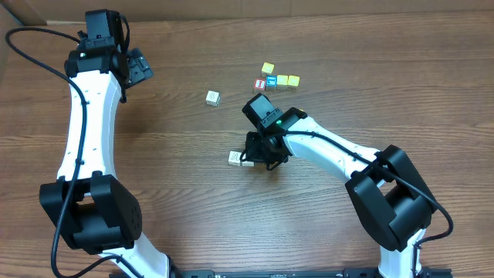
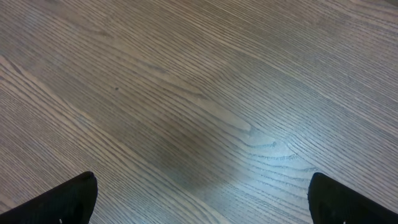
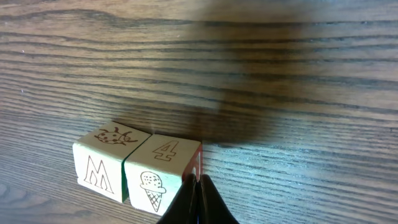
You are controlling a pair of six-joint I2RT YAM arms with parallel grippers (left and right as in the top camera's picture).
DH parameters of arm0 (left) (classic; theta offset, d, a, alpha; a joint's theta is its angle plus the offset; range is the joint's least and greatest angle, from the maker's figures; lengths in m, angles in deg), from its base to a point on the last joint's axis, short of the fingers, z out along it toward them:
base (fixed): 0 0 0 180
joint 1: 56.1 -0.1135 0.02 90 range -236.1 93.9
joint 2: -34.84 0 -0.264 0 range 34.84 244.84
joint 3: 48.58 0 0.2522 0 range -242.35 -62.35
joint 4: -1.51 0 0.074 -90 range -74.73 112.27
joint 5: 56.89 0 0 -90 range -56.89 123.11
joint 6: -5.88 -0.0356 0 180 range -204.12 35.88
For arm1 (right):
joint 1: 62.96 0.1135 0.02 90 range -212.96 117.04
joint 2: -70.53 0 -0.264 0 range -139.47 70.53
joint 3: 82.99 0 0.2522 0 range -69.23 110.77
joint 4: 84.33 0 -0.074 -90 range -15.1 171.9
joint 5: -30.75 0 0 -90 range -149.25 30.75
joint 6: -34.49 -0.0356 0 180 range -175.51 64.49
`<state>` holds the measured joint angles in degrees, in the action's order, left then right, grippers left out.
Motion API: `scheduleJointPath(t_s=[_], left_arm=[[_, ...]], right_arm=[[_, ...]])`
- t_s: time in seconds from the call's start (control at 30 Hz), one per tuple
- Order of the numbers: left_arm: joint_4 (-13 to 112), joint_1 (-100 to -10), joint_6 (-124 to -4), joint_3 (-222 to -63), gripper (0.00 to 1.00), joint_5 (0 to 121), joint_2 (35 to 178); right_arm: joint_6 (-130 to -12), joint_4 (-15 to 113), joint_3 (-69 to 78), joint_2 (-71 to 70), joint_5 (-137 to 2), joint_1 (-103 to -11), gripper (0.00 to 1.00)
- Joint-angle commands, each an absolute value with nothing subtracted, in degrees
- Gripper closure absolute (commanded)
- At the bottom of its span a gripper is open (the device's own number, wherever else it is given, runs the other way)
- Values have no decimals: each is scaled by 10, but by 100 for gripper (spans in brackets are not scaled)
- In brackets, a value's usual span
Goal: Flip 5 blocks
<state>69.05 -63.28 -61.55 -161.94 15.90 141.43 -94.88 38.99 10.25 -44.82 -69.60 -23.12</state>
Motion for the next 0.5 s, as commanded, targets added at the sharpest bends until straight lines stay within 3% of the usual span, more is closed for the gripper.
scheduleJointPath(t_s=[0.0,0.47], left_arm=[[690,-635,-603,-1629,0,151,1406],[690,-635,-603,-1629,0,151,1406]], right_arm=[[-963,394,99,-448,-706,-231,96],[-1032,387,99,-448,-710,-231,94]])
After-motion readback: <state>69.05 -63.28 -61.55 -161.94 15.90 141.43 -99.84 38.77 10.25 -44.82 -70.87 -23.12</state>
